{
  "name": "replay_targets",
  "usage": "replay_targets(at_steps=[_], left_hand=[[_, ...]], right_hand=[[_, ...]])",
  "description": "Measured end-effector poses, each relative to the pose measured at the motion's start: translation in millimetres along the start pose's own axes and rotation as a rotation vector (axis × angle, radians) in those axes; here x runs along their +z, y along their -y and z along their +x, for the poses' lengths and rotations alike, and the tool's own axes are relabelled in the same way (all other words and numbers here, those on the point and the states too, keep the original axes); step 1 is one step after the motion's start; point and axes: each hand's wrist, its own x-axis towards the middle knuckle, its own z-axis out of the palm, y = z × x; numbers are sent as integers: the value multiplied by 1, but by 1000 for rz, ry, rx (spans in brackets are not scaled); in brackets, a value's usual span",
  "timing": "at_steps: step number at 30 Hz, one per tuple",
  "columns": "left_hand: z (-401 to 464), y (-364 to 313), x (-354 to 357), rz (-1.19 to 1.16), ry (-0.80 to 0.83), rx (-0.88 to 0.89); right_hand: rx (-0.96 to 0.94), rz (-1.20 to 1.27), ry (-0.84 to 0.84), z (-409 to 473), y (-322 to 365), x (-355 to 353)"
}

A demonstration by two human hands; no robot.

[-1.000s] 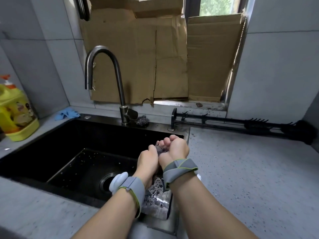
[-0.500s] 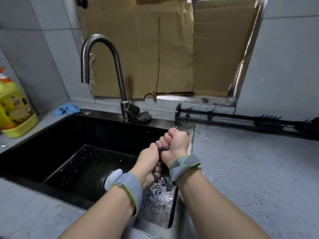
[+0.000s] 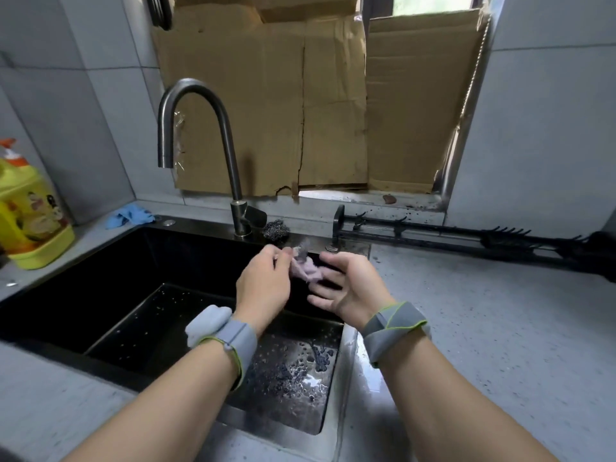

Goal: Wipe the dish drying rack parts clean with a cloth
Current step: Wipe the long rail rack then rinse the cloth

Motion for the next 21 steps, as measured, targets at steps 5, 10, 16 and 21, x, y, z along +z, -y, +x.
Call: replay_targets(at_steps=[5,10,16,21], left_hand=[[-24,4,22,242,141,530],[-43,4,21,-126,63,160],[-36,7,24,-143,128,-335],[-28,10,29,-494,199,-571]], right_hand=[[62,185,-47,10,-9,9],[-61,503,-191,10,-15,32],[-102,659,-270,4,-20,57],[-129,532,-224,10,-25,53]])
